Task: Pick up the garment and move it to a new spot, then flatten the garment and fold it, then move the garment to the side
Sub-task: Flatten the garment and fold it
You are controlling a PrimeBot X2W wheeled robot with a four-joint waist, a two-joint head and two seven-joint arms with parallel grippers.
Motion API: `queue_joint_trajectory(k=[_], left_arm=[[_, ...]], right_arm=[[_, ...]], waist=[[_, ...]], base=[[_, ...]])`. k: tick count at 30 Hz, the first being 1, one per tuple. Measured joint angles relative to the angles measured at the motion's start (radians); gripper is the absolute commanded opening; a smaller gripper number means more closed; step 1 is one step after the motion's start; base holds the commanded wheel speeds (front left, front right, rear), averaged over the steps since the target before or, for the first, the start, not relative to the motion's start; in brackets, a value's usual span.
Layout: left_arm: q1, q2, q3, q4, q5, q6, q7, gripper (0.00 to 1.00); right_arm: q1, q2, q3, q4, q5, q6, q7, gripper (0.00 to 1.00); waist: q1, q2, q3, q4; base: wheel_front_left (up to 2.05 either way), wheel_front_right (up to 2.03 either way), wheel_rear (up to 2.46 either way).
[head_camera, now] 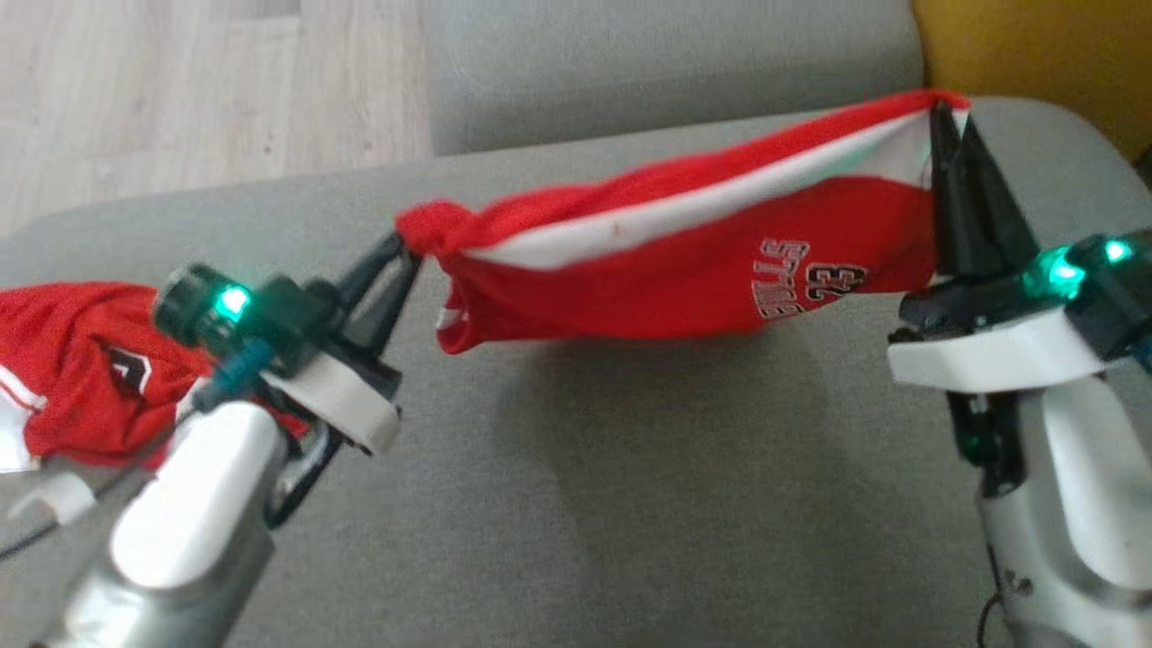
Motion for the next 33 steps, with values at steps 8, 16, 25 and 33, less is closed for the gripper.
queue_joint_trajectory(k=[8, 16, 25, 33], left_arm=[[-0.015, 0.054, 0.044, -0.161, -0.075, 0.021, 0.138, 0.00], [0.068, 0.086, 0.065, -0.357, -0.160, 0.055, 0.267, 0.00], [-0.104, 0.109, 0.104, -0.321, -0.197, 0.048, 0.352, 0.00], [-0.516, 0.089, 0.185, -0.005, -0.250, 0.016, 0.325, 0.00]], right_arm=[[-0.023, -0.006, -0.041, -0.085, -0.012, 0.000, 0.043, 0.00], [0.054, -0.013, -0.042, -0.216, -0.020, 0.000, 0.124, 0.00], [-0.219, -0.054, 0.014, -0.122, -0.016, 0.000, 0.260, 0.00], [-0.726, -0.008, 0.081, 0.263, 0.033, 0.000, 0.276, 0.00]], waist=[[0.0001, 0.0000, -0.041, 0.025], [0.0000, 0.0000, -0.024, 0.040], [0.0002, 0.0000, 0.111, 0.018], [0.0007, -0.0001, 0.303, -0.022]], base=[[0.00, 0.00, 0.00], [0.00, 0.00, 0.00], [0.00, 0.00, 0.00], [0.00, 0.00, 0.00]])
